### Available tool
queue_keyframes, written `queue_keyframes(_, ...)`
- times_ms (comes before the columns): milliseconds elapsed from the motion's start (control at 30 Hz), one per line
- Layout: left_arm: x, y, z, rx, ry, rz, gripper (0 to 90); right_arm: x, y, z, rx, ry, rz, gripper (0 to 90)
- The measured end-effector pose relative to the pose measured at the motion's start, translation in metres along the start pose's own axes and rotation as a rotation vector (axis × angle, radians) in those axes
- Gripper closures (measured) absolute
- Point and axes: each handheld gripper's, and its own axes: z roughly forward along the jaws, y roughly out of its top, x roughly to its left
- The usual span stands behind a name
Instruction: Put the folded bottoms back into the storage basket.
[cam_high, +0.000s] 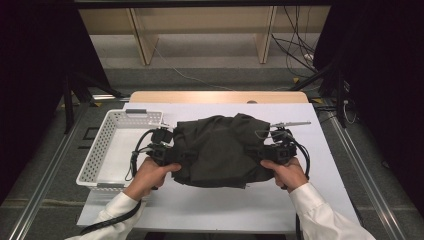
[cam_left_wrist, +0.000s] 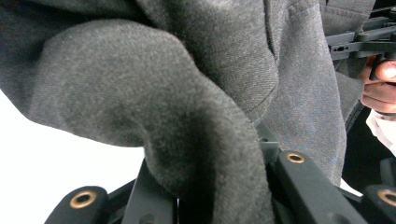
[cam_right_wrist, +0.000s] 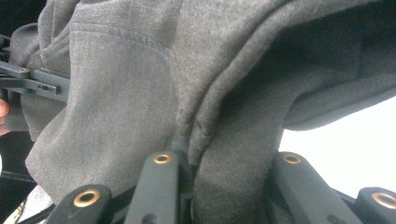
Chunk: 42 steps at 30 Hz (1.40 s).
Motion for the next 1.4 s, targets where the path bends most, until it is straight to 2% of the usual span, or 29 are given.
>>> queue_keyframes(167, 0.001, 0.008, -0.022, -0.028, 0.003, 0.002, 69.0, 0.014, 0.017, 0.001, -0.019, 0.021, -0.022, 72.5)
queue_keyframes(300, 0.002, 0.014, -0.04, -0.045, 0.024, 0.006, 69.0, 0.025, 0.03, 0.004, -0.026, 0.035, -0.036, 72.5)
queue_keyframes(467, 0.013, 0.019, -0.06, -0.061, 0.022, -0.024, 68.9, 0.039, 0.047, 0.014, -0.028, 0.053, -0.053, 72.5)
queue_keyframes(833, 0.033, 0.031, -0.102, -0.068, 0.056, -0.046, 68.9, 0.07, 0.077, 0.038, -0.026, 0.083, -0.08, 72.4)
queue_keyframes(1133, 0.037, 0.044, -0.142, -0.084, 0.093, -0.029, 68.8, 0.099, 0.102, 0.048, -0.045, 0.115, -0.11, 72.4)
queue_keyframes(1300, 0.045, 0.047, -0.159, -0.084, 0.098, -0.046, 68.8, 0.112, 0.115, 0.055, -0.047, 0.146, -0.113, 72.4)
queue_keyframes(1400, 0.051, 0.048, -0.167, -0.085, 0.11, -0.049, 68.8, 0.12, 0.12, 0.061, -0.044, 0.145, -0.131, 72.4)
